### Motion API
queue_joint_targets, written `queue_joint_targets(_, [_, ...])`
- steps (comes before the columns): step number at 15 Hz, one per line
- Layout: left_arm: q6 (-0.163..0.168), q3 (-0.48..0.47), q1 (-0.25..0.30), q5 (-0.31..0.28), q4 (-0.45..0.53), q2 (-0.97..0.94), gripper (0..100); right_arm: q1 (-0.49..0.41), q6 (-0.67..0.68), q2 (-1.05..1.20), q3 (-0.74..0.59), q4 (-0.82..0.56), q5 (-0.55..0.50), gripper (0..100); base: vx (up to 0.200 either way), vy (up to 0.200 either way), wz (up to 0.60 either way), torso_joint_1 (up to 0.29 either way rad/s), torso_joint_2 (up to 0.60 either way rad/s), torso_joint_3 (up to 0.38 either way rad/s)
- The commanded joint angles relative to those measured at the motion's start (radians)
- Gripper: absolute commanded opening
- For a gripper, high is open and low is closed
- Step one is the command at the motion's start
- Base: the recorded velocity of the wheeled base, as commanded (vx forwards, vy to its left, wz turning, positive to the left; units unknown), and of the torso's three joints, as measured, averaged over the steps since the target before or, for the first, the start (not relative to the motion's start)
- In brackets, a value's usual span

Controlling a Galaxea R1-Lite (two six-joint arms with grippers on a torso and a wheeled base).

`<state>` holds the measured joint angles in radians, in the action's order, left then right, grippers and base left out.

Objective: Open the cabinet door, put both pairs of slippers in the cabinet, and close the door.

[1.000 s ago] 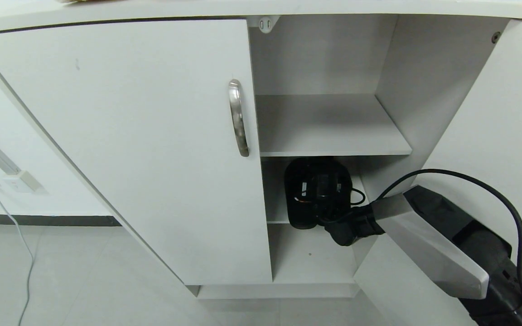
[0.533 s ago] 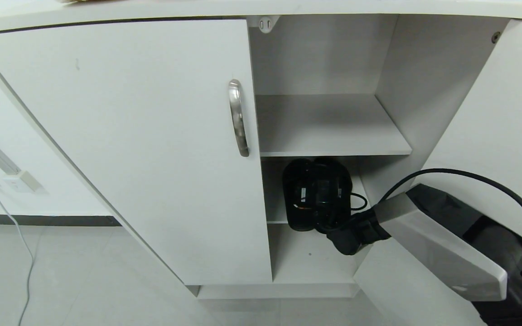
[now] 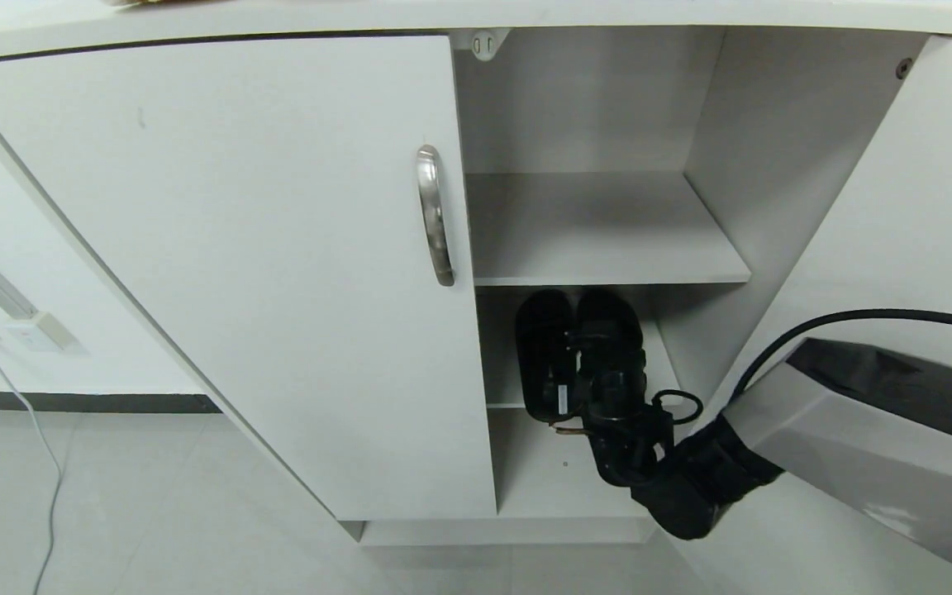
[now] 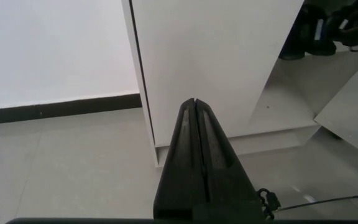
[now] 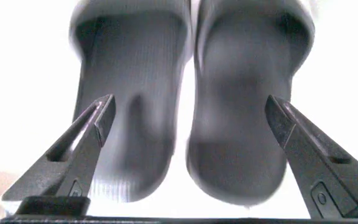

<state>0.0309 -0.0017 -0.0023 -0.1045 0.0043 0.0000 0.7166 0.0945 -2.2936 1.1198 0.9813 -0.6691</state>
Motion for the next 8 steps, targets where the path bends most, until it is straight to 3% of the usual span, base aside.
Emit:
queue_joint_targets(1, [0.001,0.0,-0.001,0.0,0.0,0.002,0,0.073,0.004,0.171,-0.229,0.053,-0.009,100,0.0,0.0,0.0,0.0,0.0,0.0])
queue_joint_targets(3, [0.0,0.0,-0.001,-0.001,0.0,0.0,0,0.11,0.007,0.241,-0.311,0.06,-0.009,100,0.0,0.0,0.0,0.0,0.0,0.0])
queue_joint_targets(8, [-0.005,0.0,-0.001,0.0,0.0,0.0,0,0.155,0.018,0.263,-0.325,0.053,-0.012,100,0.0,0.0,0.0,0.0,0.0,0.0])
